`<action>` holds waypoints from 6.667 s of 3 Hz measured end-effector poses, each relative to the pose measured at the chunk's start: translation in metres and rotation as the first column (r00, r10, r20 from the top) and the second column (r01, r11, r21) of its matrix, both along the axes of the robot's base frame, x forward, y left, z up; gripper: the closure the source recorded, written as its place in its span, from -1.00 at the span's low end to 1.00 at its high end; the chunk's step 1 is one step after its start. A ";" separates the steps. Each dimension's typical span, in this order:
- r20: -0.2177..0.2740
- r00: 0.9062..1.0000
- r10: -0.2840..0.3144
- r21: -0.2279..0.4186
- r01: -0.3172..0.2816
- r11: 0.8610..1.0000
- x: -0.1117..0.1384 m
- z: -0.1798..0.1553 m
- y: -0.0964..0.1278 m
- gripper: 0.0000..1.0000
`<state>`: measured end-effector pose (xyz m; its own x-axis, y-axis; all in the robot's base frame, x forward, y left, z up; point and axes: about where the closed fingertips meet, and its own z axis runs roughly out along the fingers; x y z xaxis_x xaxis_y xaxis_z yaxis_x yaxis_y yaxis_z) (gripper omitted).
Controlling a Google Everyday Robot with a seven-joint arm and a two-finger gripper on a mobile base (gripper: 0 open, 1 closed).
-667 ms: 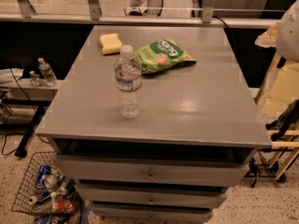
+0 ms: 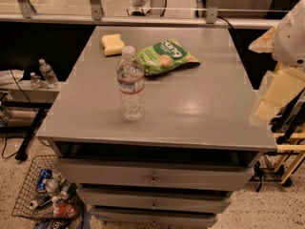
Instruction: Knock water bottle over
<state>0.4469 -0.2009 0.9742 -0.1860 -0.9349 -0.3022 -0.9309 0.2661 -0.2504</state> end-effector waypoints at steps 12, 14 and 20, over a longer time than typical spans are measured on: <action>0.257 0.800 0.542 0.524 -0.586 0.617 0.068 -0.023 0.259 1.00; 0.250 0.724 0.642 0.056 -0.673 0.737 0.049 -0.047 0.295 1.00; 0.078 0.651 0.755 -0.393 -0.676 0.623 0.049 -0.095 0.289 -0.74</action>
Offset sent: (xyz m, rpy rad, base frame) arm 0.1060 0.1606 -0.0463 0.9283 -0.0507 0.3381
